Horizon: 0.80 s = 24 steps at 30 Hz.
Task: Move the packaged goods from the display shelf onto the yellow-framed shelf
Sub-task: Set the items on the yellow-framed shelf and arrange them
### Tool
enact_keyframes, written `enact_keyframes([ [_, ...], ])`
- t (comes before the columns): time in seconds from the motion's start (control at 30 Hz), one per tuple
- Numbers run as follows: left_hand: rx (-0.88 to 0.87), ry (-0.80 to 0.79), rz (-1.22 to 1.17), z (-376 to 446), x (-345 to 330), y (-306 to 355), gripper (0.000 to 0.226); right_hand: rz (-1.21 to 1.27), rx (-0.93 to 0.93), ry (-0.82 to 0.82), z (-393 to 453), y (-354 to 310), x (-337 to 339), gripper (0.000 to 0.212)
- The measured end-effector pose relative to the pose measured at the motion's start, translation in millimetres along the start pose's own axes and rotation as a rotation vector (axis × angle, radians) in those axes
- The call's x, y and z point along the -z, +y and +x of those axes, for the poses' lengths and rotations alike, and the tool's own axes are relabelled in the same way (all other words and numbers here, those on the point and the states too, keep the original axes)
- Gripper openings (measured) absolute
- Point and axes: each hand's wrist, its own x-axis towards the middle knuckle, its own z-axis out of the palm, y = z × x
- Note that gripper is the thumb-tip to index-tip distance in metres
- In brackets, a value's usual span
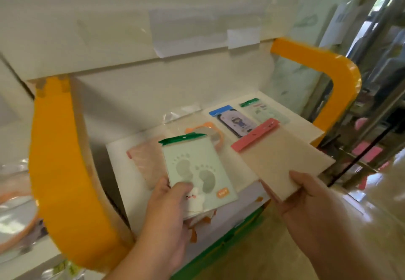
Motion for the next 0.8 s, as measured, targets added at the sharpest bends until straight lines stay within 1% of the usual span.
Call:
enact_keyframes([
  [0.03, -0.003, 0.021, -0.013, 2, 0, 2, 0.029, -0.074, 0.002, 0.035, 10, 2, -6, 0.015],
  [0.07, -0.009, 0.05, -0.024, 4, -1, 4, 0.029, -0.152, -0.008, 0.032, 21, 8, -9, 0.015],
  [0.1, -0.021, 0.08, -0.034, 6, -1, 5, 0.03, -0.215, -0.033, 0.005, 33, 13, -13, 0.028],
  [0.13, -0.041, 0.113, -0.038, 7, -2, 8, 0.031, -0.312, -0.025, -0.014, 45, 15, -16, 0.032],
  [0.17, -0.066, 0.147, -0.038, 8, -3, 10, 0.032, -0.374, 0.003, -0.043, 57, 20, -17, 0.022],
  [0.2, -0.094, 0.177, -0.039, 8, -4, 14, 0.034, -0.47, 0.043, -0.122, 68, 24, -19, 0.014],
  [0.27, -0.149, 0.217, -0.049, 6, -7, 21, 0.035, -0.679, 0.105, -0.27, 84, 27, -34, 0.021],
  [0.33, -0.199, 0.25, -0.051, 4, -13, 29, 0.034, -0.966, 0.27, -0.442, 102, 33, -44, 0.024],
  [0.4, -0.243, 0.28, -0.055, 3, -19, 34, 0.034, -1.077, 0.433, -0.696, 118, 40, -52, 0.028],
  [0.47, -0.297, 0.311, -0.059, 1, -22, 38, 0.035, -1.186, 0.57, -0.891, 135, 52, -60, 0.038],
  [0.53, -0.348, 0.322, -0.067, -1, -25, 40, 0.041, -1.345, 0.679, -1.01, 146, 69, -71, 0.054],
  [0.6, -0.381, 0.327, -0.075, -5, -29, 41, 0.048, -1.496, 0.727, -1.14, 149, 88, -85, 0.066],
  [0.67, -0.394, 0.357, -0.085, -8, -31, 39, 0.049, -1.6, 0.783, -1.289, 144, 103, -99, 0.07],
  [0.73, -0.399, 0.391, -0.091, -10, -32, 36, 0.046, -1.62, 0.805, -1.385, 136, 109, -109, 0.066],
  [0.8, -0.402, 0.413, -0.103, -10, -32, 35, 0.04, -1.648, 0.722, -1.476, 130, 105, -111, 0.059],
])
